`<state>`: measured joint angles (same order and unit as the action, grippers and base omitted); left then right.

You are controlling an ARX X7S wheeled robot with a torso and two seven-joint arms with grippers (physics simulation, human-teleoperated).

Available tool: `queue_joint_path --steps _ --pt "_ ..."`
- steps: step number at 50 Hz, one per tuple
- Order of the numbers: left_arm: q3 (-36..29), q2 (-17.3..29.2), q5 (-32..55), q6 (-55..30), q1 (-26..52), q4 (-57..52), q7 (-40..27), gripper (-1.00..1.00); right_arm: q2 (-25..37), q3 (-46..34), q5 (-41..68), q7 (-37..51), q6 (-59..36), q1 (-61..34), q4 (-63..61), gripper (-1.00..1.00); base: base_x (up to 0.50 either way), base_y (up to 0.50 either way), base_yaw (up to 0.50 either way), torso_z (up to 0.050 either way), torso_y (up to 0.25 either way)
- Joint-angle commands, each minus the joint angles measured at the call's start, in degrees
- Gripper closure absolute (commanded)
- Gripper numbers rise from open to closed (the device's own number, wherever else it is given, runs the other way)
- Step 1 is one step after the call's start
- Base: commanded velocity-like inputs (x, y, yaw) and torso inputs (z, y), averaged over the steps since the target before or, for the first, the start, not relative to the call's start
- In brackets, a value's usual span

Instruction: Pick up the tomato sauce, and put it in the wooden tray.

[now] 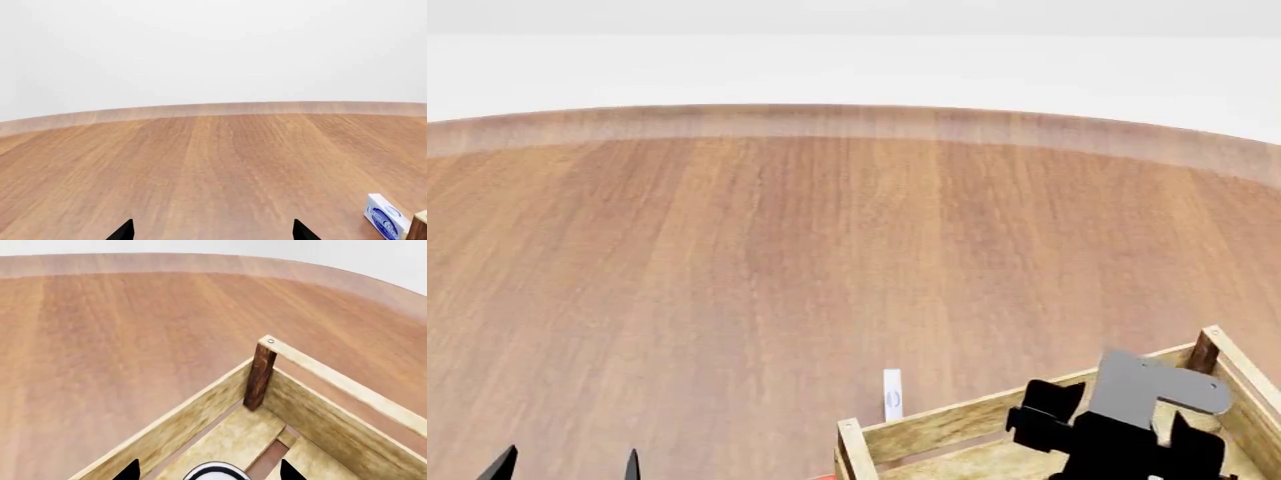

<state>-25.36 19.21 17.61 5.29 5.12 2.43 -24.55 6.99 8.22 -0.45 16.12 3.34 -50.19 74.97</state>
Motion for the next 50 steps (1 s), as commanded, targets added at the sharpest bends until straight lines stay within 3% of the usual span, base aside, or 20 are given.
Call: queue_joint_path --steps 1,6,11,23,50 --pt "-0.11 0.04 0.03 0.26 0.03 0.29 -0.03 -1.0 0.41 -1.58 -1.05 1.45 2.13 -1.26 -0.06 -1.0 0.0 0.0 0.0 0.0 0.0" --pt "-0.17 0.12 0.04 0.19 -0.07 0.06 -0.14 -1.0 0.12 -2.09 -1.13 0.85 2.93 -2.02 -0.42 -1.0 0.0 0.0 0.0 0.0 0.0" --pt "-0.22 0.2 0.11 0.04 -0.08 -0.15 -0.24 -1.0 -0.86 -2.51 -1.44 0.52 -7.66 3.02 -18.26 -1.0 0.0 0.0 0.0 0.0 0.0" --pt "-0.38 0.27 0.17 -0.3 0.03 -0.47 -0.48 -1.0 -1.06 -4.16 -2.67 0.3 -19.58 7.75 -38.71 -1.0 0.0 0.0 0.0 0.0 0.0" --pt "-0.57 0.56 0.39 -0.32 -0.04 -0.68 -0.78 -1.0 1.06 -12.47 -9.44 -0.45 -34.39 13.91 -75.22 -1.0 0.0 0.0 0.0 0.0 0.0"
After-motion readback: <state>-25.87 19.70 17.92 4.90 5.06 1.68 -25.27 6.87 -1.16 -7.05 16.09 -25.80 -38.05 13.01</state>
